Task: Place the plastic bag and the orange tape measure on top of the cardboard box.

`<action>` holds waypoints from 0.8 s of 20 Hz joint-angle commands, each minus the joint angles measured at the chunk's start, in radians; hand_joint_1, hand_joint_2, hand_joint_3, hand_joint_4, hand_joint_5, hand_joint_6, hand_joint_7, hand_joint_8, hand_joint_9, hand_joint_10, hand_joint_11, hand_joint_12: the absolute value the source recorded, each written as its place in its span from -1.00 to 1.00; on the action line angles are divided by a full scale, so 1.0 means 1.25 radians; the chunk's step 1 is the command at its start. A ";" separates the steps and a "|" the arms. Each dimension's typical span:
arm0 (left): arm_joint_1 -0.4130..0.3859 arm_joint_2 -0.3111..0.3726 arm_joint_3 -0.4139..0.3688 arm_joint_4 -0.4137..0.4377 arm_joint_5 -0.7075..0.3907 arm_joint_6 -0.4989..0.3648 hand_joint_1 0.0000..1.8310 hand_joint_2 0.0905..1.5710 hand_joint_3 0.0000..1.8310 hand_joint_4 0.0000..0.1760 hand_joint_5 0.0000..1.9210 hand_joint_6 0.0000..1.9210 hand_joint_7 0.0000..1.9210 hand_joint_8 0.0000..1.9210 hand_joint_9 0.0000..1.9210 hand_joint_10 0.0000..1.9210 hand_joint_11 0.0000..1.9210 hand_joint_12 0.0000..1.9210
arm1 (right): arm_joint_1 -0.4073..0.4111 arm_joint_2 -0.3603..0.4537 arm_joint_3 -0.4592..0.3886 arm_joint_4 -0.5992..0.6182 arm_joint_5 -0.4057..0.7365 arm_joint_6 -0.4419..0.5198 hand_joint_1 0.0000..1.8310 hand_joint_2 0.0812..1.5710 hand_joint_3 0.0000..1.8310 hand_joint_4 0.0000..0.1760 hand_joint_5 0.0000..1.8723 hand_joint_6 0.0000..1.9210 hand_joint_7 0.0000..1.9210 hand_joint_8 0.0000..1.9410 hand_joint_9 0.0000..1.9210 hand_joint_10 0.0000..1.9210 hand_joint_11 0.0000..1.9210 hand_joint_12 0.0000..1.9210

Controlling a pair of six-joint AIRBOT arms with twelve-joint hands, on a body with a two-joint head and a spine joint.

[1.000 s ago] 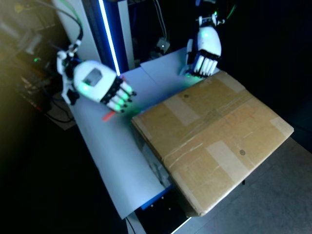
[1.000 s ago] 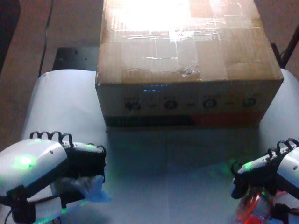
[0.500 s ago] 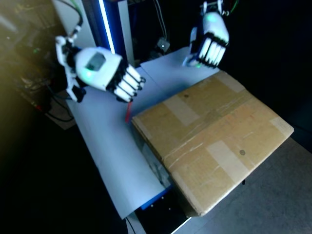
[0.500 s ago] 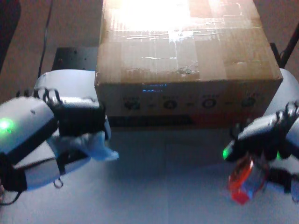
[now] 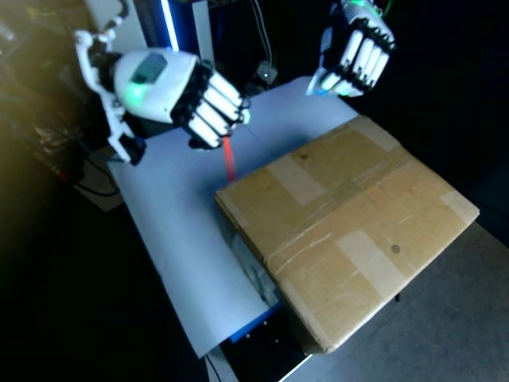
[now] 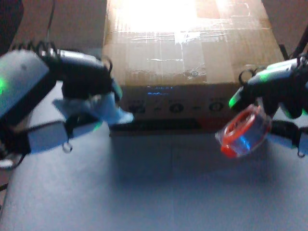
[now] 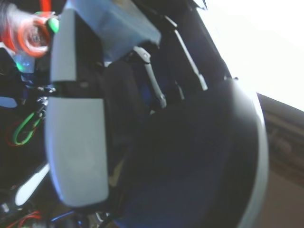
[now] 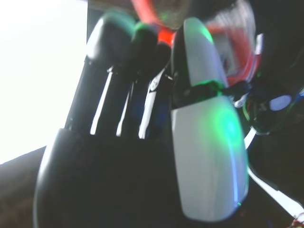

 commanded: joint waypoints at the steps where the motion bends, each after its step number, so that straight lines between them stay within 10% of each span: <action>1: -0.024 -0.009 0.007 0.026 0.095 -0.003 0.51 0.35 -1.00 -1.00 0.10 -0.20 -0.07 0.09 0.04 0.18 -0.05 0.31 | 0.018 0.003 0.006 -0.032 -0.100 0.004 0.31 0.46 -1.00 -1.00 -0.02 0.11 -0.12 0.36 0.25 0.56 0.28 0.79; 8: -0.150 -0.082 0.096 0.026 0.046 -0.002 0.52 0.34 -1.00 -1.00 0.10 -0.37 0.04 0.08 0.04 0.22 0.05 0.35 | 0.101 0.005 0.073 -0.034 -0.100 0.004 0.35 0.44 -1.00 -1.00 0.12 -0.15 -0.18 0.46 0.24 0.58 0.27 0.80; 13: -0.239 -0.141 0.166 0.026 -0.016 -0.002 0.52 0.33 -1.00 -1.00 0.13 -0.45 0.08 0.03 0.04 0.24 0.12 0.39 | 0.156 -0.005 0.124 -0.033 -0.099 0.000 0.32 0.44 -1.00 -1.00 0.01 0.06 -0.09 0.31 0.25 0.57 0.28 0.79; 14: -0.253 -0.153 0.180 0.026 -0.030 -0.002 0.52 0.28 -1.00 -1.00 0.29 -0.78 0.18 -0.07 0.16 0.16 0.19 0.39 | 0.165 -0.011 0.135 -0.032 -0.097 0.000 0.33 0.42 -1.00 -1.00 0.04 -0.02 -0.06 0.30 0.25 0.57 0.27 0.79; 16: -0.282 -0.178 0.213 0.026 -0.060 -0.002 0.43 0.24 -1.00 -1.00 0.37 -0.83 0.27 -0.12 0.27 0.06 0.21 0.42 | 0.196 -0.025 0.165 -0.032 -0.075 -0.001 0.32 0.44 -1.00 -1.00 0.01 0.06 -0.09 0.31 0.25 0.57 0.28 0.79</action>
